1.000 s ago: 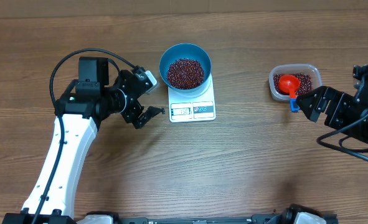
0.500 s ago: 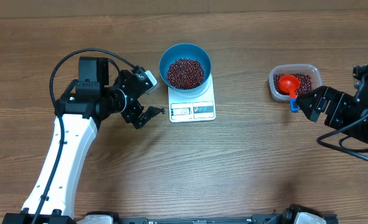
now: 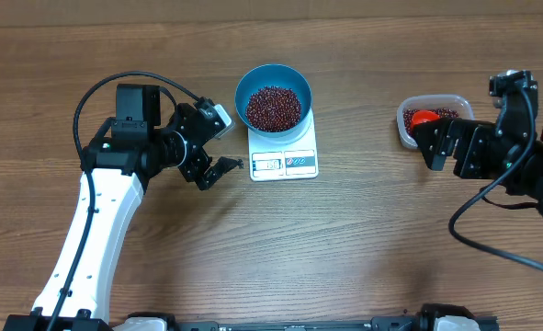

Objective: Scoop item into bowl and weigh 150g on scale

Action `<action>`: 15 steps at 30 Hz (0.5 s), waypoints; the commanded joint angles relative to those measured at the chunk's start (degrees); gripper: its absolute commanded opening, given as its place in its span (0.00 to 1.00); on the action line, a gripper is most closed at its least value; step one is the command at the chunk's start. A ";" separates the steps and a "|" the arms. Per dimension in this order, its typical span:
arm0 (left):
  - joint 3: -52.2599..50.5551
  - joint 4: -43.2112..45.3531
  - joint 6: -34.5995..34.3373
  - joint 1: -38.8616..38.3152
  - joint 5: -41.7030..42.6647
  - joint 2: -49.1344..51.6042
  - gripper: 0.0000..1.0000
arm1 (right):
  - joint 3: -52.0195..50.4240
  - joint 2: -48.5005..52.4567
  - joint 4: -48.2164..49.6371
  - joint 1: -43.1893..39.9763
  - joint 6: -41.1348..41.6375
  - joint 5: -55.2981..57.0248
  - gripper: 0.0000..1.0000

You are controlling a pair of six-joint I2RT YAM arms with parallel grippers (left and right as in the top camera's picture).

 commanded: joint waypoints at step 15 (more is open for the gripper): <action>-0.33 -0.04 -0.81 0.11 0.92 -0.22 1.00 | -21.62 -11.30 23.54 6.67 -0.46 4.48 1.00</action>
